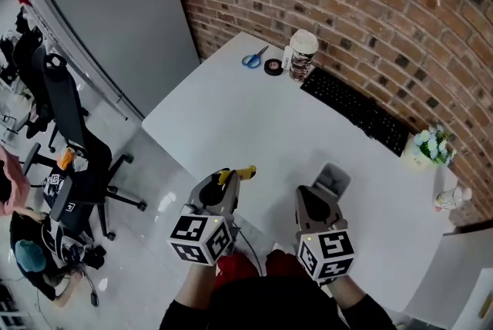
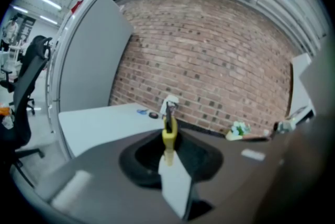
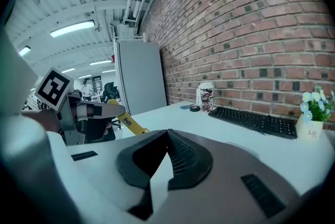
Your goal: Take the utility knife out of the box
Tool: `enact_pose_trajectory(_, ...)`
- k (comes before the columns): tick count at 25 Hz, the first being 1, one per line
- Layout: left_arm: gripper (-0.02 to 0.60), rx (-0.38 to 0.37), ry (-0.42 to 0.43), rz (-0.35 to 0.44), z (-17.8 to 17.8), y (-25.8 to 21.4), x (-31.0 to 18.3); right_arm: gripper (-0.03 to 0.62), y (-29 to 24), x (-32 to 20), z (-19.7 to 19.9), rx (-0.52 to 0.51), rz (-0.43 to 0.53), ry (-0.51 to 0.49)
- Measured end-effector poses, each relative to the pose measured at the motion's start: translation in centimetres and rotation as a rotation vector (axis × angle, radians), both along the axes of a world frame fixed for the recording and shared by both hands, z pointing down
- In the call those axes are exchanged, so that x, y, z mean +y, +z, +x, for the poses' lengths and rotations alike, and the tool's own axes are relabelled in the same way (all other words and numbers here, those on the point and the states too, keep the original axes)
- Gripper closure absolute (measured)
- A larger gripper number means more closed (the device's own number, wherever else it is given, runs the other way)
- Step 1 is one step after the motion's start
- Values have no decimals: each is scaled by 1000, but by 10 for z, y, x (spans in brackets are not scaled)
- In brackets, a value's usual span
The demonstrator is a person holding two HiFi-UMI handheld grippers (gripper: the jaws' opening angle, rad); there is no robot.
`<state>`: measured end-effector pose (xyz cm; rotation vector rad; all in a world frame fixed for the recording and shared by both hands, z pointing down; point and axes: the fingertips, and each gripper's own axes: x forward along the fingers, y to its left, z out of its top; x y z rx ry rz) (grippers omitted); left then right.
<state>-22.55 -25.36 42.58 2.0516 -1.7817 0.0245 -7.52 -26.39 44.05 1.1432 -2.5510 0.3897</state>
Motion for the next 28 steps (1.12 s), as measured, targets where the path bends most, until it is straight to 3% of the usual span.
enact_pose_trajectory(28,520,-15,-55,-16,-145,13,19,586,-6,6,-156,10,30,-89)
